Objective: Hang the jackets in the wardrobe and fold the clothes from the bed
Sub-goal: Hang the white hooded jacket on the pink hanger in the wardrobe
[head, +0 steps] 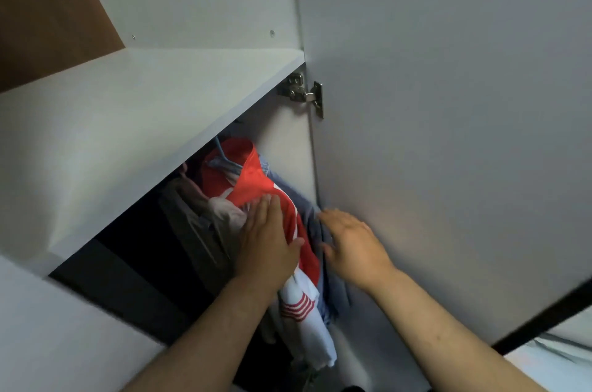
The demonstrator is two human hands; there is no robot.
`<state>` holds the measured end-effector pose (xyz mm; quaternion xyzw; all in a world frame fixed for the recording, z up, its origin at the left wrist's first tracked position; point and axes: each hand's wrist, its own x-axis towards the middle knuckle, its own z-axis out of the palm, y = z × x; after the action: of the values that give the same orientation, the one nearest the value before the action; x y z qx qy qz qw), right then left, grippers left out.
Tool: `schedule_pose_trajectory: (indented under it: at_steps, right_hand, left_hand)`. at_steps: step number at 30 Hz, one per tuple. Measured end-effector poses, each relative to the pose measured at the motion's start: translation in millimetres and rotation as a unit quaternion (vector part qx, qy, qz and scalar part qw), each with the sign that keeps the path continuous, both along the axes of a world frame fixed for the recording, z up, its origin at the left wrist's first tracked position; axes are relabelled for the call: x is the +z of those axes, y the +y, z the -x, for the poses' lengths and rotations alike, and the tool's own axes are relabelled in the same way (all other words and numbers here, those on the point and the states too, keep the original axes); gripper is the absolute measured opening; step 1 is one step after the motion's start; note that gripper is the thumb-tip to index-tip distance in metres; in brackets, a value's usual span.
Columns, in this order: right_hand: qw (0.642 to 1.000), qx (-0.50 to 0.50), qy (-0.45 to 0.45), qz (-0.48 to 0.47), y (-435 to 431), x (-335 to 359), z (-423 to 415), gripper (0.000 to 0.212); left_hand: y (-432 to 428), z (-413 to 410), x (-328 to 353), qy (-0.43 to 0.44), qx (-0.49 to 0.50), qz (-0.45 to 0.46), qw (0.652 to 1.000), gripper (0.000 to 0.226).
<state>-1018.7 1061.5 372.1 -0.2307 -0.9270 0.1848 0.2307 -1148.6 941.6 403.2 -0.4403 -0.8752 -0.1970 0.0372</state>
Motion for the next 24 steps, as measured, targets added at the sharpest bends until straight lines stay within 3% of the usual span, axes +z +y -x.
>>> schedule_pose_trajectory:
  at_steps: [8,17,21,24]
  right_hand:
    - [0.99,-0.116,-0.075,-0.004,-40.7,-6.4,-82.2,0.06]
    - [0.962,-0.262,-0.063,0.054,-114.6,-45.2,-193.9,0.057]
    - [0.934,-0.32,-0.108,0.115,-132.5,-72.6,-244.1,0.063]
    - [0.897,-0.382,-0.148,0.163,-144.1,-94.5,-287.8,0.066]
  left_hand:
    - [-7.2,-46.2,-27.6,-0.003,-0.105,0.078,0.991,0.089]
    - [-30.0,-92.3,-63.6,-0.015,-0.224,0.171,0.959,0.08]
    - [-32.6,-117.3,-73.0,-0.022,-0.311,0.218,0.925,0.08]
    - [-24.3,-144.5,-70.5,-0.019,-0.442,0.254,0.86,0.078]
